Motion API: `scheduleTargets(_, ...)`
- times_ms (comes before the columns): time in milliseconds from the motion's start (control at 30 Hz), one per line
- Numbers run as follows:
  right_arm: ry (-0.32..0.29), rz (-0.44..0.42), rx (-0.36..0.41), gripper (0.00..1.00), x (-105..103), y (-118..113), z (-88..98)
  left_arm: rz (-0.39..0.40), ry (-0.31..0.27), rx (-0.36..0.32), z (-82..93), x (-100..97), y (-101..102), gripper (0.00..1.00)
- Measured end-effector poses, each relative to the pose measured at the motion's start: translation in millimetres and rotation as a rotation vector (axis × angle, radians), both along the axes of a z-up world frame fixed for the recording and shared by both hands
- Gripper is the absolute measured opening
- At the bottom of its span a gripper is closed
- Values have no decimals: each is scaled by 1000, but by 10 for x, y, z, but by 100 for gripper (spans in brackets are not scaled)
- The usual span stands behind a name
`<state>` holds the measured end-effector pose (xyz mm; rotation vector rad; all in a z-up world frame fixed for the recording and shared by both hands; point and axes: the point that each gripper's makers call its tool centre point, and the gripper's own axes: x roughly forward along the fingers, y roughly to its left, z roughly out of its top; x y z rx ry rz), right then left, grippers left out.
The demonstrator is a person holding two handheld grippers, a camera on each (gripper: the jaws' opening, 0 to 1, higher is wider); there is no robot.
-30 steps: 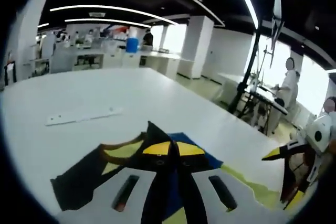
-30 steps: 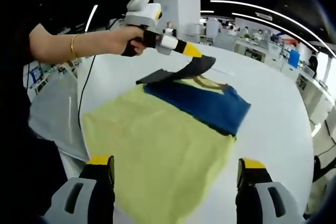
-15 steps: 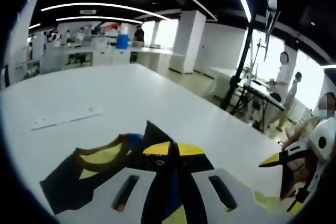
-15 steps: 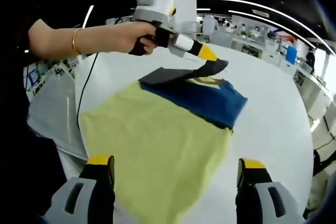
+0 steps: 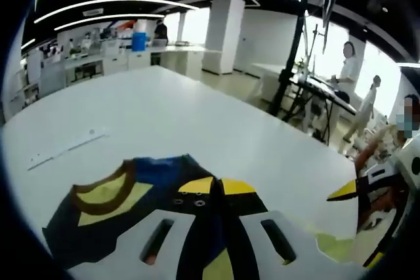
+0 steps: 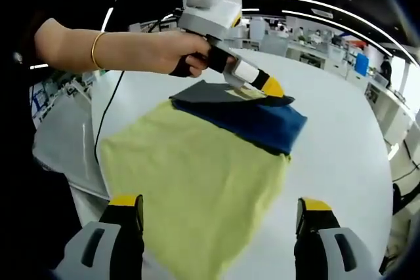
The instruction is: Fold the garment on the visible template until the final outline fits inside the template.
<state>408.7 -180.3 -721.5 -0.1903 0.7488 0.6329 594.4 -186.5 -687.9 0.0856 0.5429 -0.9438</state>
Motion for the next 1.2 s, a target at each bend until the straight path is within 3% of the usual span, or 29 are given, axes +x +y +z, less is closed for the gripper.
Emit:
scheduleTargets(133, 6, -5, -1, 96, -30, -18, -19, -45, -21, 36, -64, -75, -89, 0)
scheduleTargets(400, 15, -17, -4, 96, -81, -53, -48, -34, -15, 82, -220, -51, -118, 0)
scheduleTargets(700, 7, -23, -2, 96, -56, -63, -25, -77, 35, 117, -459, -232, -244, 1)
scheduleTargets(767, 4, -22, 0, 96, -45, -62, -17, -131, 87, 41, -447, -361, -358, 0)
scheduleTargets(800, 3, -21, 1, 96, -41, -61, -12, -131, 86, 62, -481, -365, -336, 0)
scheduleTargets(867, 2, -21, 3, 96, -34, -61, -7, -141, 76, 76, -491, -387, -340, 7)
scheduleTargets(1000, 6, -14, 8, 97, -28, -48, -15, -159, 71, 32, -402, -420, -355, 22)
scheduleTargets(1067, 4, -6, 5, 98, -26, -41, -10, -193, 0, -1, -295, -418, -371, 30)
scheduleTargets(1200, 6, 15, 12, 99, -9, -18, 17, -223, -25, -26, -209, -459, -288, 45)
